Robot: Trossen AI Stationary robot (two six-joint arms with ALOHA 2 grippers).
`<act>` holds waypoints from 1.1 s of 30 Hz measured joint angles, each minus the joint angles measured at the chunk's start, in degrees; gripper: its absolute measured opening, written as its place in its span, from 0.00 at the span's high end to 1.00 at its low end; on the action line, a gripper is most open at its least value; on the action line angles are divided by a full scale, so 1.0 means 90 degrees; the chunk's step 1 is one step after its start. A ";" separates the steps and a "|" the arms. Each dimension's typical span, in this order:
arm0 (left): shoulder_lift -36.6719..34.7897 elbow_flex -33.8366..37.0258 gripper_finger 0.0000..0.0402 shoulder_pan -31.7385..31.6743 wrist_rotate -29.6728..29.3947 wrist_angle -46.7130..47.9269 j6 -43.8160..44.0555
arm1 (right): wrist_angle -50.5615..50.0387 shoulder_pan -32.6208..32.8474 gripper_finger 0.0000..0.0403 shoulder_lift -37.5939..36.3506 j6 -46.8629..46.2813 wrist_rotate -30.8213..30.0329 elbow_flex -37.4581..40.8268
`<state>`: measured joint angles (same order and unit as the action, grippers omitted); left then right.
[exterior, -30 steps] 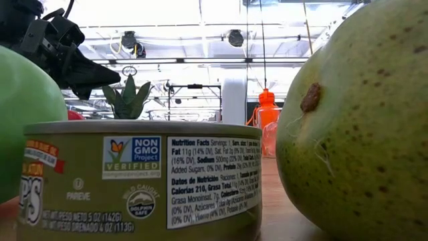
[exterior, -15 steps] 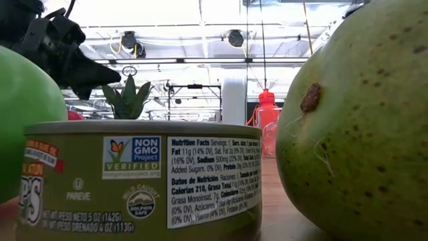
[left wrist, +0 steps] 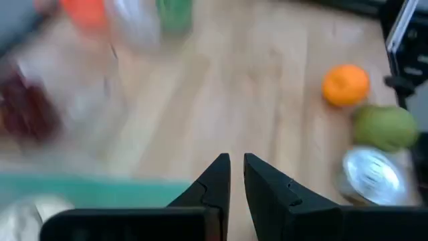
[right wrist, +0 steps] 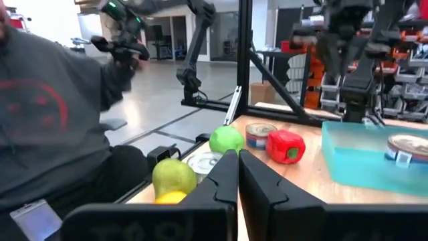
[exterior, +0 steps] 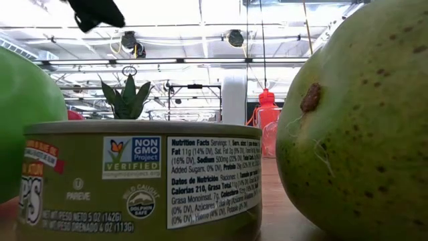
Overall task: Pick & Place Food Item
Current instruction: Put the red chili pepper into the left transparent bin
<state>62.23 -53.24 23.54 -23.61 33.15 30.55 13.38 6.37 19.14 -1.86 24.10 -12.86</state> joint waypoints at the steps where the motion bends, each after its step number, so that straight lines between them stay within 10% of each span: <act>1: 0.0269 -0.0373 0.88 0.0065 0.0144 0.0496 0.0390 | -0.0043 0.0000 1.00 0.0001 0.0009 0.0000 0.0001; 14: 0.2846 -0.2046 0.85 0.1036 0.1775 0.2616 0.3065 | -0.0183 0.0000 0.99 0.0000 0.0110 0.0002 0.0000; 28: 0.3340 -0.2046 0.08 0.0817 0.2956 0.2084 0.3605 | -0.0183 0.0000 1.00 0.0012 -0.0077 0.0002 0.0002; 33: 0.3340 -0.2046 0.09 0.0728 0.2693 0.2197 0.3684 | -0.0183 0.0000 0.99 0.0012 -0.0227 0.0002 0.0002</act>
<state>92.29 -71.66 30.09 0.63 52.92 63.70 11.73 6.37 19.25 -3.90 24.12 -12.84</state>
